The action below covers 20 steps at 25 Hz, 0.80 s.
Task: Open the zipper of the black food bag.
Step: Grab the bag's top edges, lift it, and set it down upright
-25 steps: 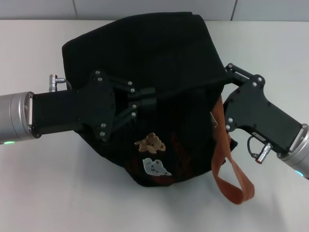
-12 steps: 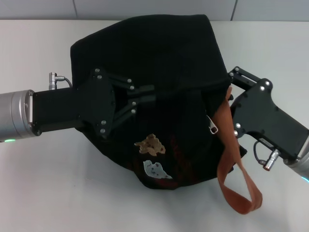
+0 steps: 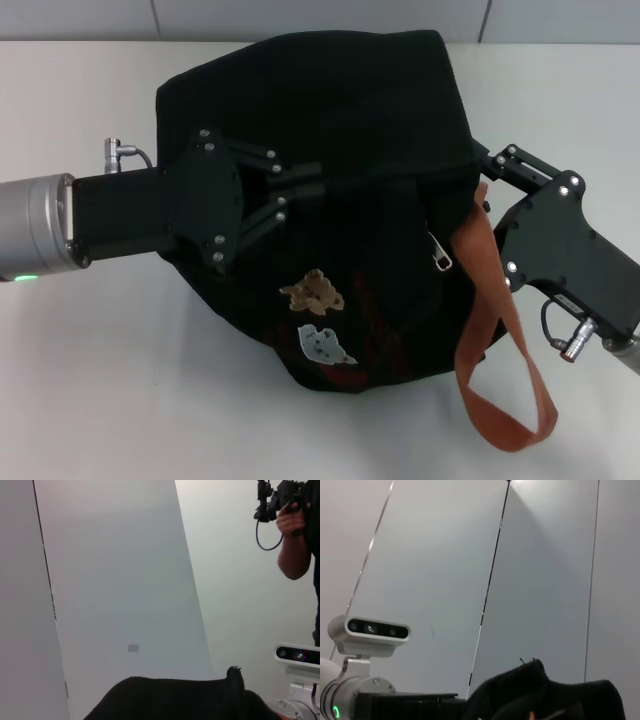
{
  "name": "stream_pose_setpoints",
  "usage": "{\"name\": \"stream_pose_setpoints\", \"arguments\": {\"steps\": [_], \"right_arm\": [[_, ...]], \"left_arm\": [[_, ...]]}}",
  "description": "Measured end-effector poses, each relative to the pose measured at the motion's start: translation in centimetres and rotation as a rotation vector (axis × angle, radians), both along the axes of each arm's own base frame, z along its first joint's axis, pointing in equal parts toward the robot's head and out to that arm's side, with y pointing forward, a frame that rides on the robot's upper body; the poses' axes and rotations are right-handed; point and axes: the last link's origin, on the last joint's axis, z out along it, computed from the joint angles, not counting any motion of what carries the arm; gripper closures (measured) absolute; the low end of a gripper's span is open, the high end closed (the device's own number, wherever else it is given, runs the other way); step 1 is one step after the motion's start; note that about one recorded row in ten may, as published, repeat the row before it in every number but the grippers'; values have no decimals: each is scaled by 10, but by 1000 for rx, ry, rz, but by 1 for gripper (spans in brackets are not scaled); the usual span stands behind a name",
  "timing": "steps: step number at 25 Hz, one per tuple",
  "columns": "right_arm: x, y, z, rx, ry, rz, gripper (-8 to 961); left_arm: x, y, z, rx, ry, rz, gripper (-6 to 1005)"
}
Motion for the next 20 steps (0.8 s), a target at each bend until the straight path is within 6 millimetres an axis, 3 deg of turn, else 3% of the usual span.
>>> {"name": "stream_pose_setpoints", "arguments": {"steps": [20], "right_arm": [[-10,16,-4,0,-15,8,604]], "left_arm": [[3,3,-3,-3,15,-7,927]]}}
